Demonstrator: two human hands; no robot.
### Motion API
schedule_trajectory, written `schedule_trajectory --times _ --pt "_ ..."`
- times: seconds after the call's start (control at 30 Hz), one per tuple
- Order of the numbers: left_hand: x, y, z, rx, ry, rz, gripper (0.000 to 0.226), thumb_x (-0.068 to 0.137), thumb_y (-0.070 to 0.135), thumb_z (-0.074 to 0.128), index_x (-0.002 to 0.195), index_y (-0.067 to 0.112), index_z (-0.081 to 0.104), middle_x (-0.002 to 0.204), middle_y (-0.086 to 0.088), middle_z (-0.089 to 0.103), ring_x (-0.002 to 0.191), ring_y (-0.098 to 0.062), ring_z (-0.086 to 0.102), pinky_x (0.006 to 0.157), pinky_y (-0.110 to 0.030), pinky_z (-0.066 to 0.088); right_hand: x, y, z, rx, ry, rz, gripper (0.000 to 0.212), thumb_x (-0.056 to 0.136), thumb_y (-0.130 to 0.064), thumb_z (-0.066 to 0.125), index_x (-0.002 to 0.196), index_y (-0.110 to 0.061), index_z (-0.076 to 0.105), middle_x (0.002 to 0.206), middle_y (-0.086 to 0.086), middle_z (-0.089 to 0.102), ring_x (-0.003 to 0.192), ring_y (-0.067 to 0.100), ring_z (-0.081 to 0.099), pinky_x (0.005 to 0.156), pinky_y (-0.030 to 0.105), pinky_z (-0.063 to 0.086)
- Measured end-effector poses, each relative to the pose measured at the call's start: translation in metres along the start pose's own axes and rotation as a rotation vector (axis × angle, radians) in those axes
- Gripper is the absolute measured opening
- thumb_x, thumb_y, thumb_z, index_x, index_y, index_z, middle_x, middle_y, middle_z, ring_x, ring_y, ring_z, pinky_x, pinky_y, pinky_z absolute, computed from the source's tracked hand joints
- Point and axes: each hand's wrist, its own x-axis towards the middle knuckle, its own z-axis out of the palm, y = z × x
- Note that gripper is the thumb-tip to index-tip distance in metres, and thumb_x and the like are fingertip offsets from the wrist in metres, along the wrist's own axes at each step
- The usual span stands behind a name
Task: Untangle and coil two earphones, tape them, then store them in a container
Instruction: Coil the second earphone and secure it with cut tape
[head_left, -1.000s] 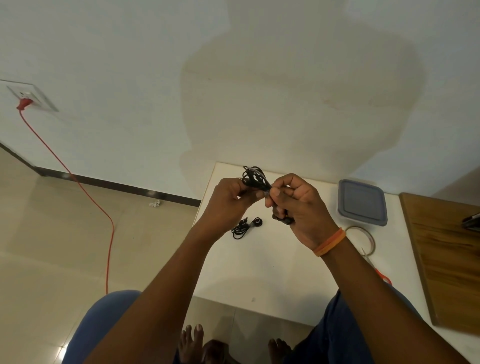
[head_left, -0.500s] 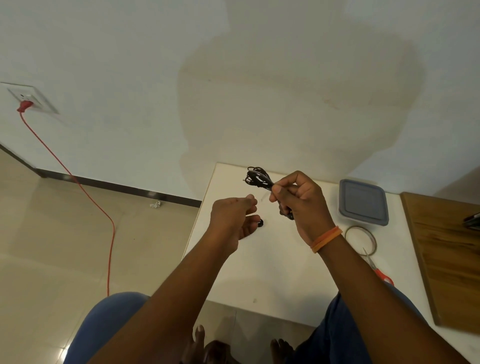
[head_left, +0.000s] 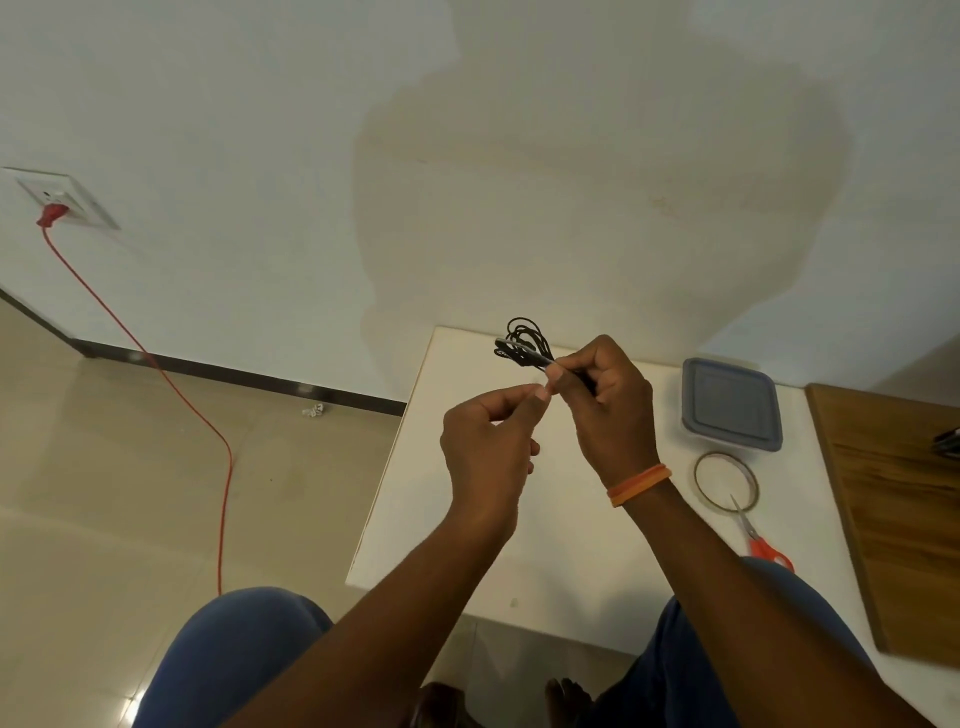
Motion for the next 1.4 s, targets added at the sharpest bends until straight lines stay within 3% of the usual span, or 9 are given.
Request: schedule_trajectory --times 0.13,0.2,0.4,0.5,0.6,0.8,0.97,1.1,1.4 --pt "-0.004 0.000 0.007 0.074 0.063 0.213 0.012 0.087 0.029 0.073 0.097 0.026 0.079 0.086 0.019 0.075 0.084 0.000 0.068 0.073 -0.021 0.055 -0.003 0.001 0.004 -0.079 0.005 -0.077 0.006 0.090 -0.004 0.064 0.084 -0.003 0.061 0.075 -0.023 0.054 0.074 -0.007 0.058 0.063 0.005 0.043" --pt "-0.007 -0.002 0.010 0.082 0.074 0.269 0.010 0.089 0.027 0.072 0.097 0.027 0.078 0.085 0.019 0.074 0.087 0.000 0.068 0.074 -0.020 0.055 -0.002 0.002 0.003 -0.092 0.015 -0.084 0.006 0.090 -0.004 0.064 0.084 -0.004 0.061 0.074 -0.022 0.053 0.073 -0.005 0.058 0.062 0.006 0.043" --pt "-0.005 -0.006 0.013 0.040 0.096 0.157 0.015 0.091 0.025 0.069 0.103 0.025 0.078 0.093 0.015 0.075 0.091 -0.001 0.068 0.090 -0.028 0.056 -0.003 0.000 0.005 -0.036 0.023 -0.050 0.007 0.089 -0.006 0.065 0.084 -0.004 0.061 0.074 -0.018 0.057 0.074 -0.003 0.061 0.063 0.006 0.043" --pt "0.000 -0.003 0.011 -0.085 0.062 0.003 0.011 0.091 0.024 0.069 0.094 0.031 0.078 0.086 0.008 0.076 0.066 -0.017 0.062 0.069 -0.029 0.058 -0.005 -0.002 0.006 -0.017 0.006 -0.045 0.007 0.090 -0.006 0.065 0.084 -0.004 0.061 0.074 -0.020 0.058 0.075 -0.003 0.062 0.064 0.007 0.045" --pt "0.005 0.001 0.007 -0.207 -0.008 -0.146 0.014 0.090 0.020 0.070 0.084 0.030 0.077 0.069 0.009 0.072 0.045 -0.010 0.042 0.043 -0.020 0.037 -0.005 -0.004 0.007 0.010 -0.010 -0.028 0.006 0.090 -0.005 0.065 0.085 -0.003 0.062 0.075 -0.018 0.059 0.074 -0.001 0.063 0.066 0.010 0.048" --pt "0.022 0.002 -0.003 -0.384 -0.237 -0.343 0.011 0.091 0.015 0.067 0.095 0.015 0.078 0.070 0.007 0.067 0.050 -0.008 0.036 0.044 -0.020 0.030 -0.003 -0.008 0.002 0.175 -0.074 0.075 0.008 0.089 -0.002 0.065 0.085 0.002 0.060 0.073 -0.006 0.067 0.065 0.001 0.062 0.059 0.012 0.046" --pt "0.031 -0.003 -0.009 -0.405 -0.400 -0.298 0.013 0.095 0.018 0.062 0.098 0.015 0.074 0.076 0.004 0.059 0.055 -0.007 0.033 0.047 -0.019 0.029 -0.003 -0.012 -0.001 0.400 -0.162 0.237 0.013 0.090 -0.004 0.064 0.084 0.004 0.056 0.068 0.006 0.069 0.050 0.015 0.047 0.048 0.021 0.040" --pt "0.037 -0.002 -0.014 -0.268 -0.507 -0.210 0.015 0.096 0.023 0.061 0.099 0.019 0.075 0.078 0.006 0.057 0.066 -0.009 0.036 0.053 -0.021 0.033 -0.001 -0.010 -0.009 0.616 -0.254 0.398 0.019 0.089 -0.010 0.067 0.076 -0.011 0.053 0.070 0.012 0.066 0.048 0.020 0.038 0.052 0.029 0.035" --pt "0.040 -0.002 -0.015 -0.188 -0.474 -0.072 0.017 0.093 0.024 0.064 0.099 0.013 0.075 0.099 0.005 0.065 0.076 -0.009 0.047 0.062 -0.027 0.041 0.005 -0.006 -0.014 0.665 -0.342 0.501 0.017 0.090 -0.012 0.066 0.078 -0.013 0.054 0.070 0.012 0.064 0.048 0.018 0.039 0.049 0.025 0.034"
